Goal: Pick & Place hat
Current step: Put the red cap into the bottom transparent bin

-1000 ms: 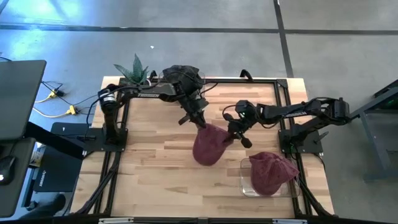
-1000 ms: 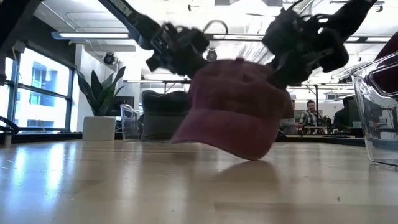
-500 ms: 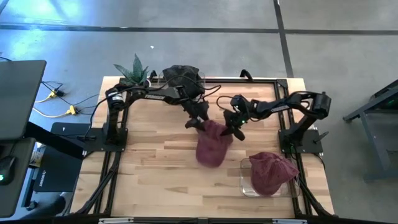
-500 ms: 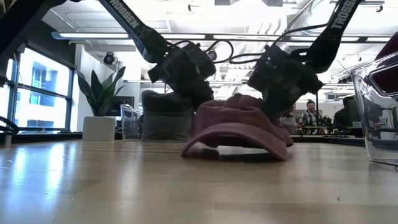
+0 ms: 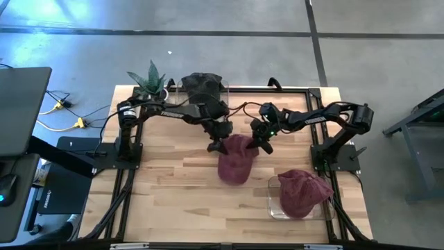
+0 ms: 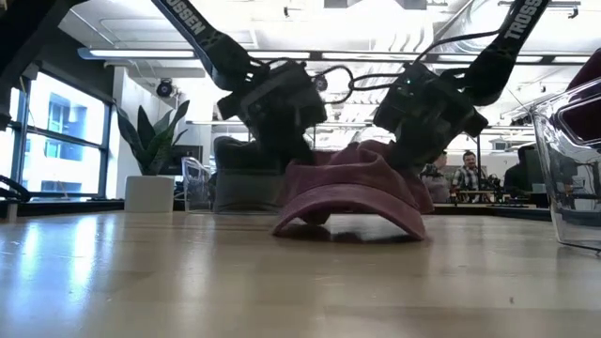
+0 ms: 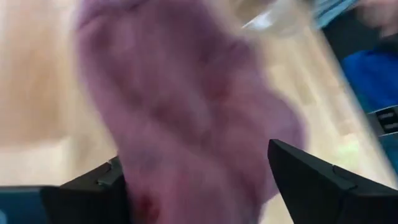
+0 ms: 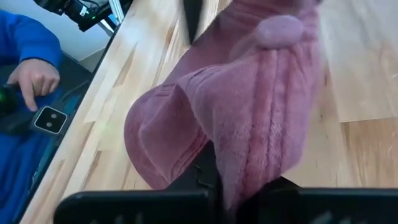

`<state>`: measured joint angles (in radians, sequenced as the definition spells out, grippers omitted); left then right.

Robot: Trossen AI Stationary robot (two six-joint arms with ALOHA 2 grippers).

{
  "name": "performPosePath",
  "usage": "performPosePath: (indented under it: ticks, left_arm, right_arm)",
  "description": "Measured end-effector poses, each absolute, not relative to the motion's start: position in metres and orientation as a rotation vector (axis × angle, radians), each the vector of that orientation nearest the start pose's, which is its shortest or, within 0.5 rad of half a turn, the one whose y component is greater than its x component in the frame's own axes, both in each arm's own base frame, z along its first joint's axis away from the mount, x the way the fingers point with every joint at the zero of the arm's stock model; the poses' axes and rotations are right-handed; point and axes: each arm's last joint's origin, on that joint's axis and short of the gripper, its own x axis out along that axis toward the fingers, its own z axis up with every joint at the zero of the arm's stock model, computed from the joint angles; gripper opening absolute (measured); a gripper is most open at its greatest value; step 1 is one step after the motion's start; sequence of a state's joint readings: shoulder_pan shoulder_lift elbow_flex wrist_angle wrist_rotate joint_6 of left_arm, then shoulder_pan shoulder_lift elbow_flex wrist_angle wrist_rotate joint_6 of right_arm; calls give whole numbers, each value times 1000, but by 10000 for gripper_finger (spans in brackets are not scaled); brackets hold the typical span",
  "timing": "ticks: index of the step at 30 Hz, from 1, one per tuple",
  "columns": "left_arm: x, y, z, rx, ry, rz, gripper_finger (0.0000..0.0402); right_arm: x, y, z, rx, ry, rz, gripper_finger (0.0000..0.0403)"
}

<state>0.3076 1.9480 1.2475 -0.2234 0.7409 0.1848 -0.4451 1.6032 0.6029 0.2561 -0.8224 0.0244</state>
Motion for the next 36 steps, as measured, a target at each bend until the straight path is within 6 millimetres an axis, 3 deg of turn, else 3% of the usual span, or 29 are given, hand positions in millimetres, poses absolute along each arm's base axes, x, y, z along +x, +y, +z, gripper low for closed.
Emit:
performPosePath:
  ticks: [7, 13, 17, 21, 23, 30, 36]
  left_arm:
    - [388, 85, 165, -347, 649, -632, 226]
    - [383, 94, 168, -346, 552, -784, 98]
    - [376, 110, 173, -349, 481, -848, 12]
    - [367, 130, 177, -403, 406, -923, 29]
    - [362, 137, 181, -427, 373, -960, 34]
    - [359, 139, 185, -433, 311, -1048, 35]
    - [363, 139, 181, -411, 422, -861, 35]
  right_arm:
    - [255, -98, 132, 509, 642, 381, 9]
    - [253, -94, 133, 575, 620, 530, 9]
    - [251, -89, 137, 671, 590, 702, 36]
    - [251, -84, 143, 742, 543, 909, 85]
    - [252, -84, 145, 744, 529, 931, 112]
    - [254, -96, 147, 652, 498, 756, 187]
    - [250, -106, 153, 610, 487, 623, 201]
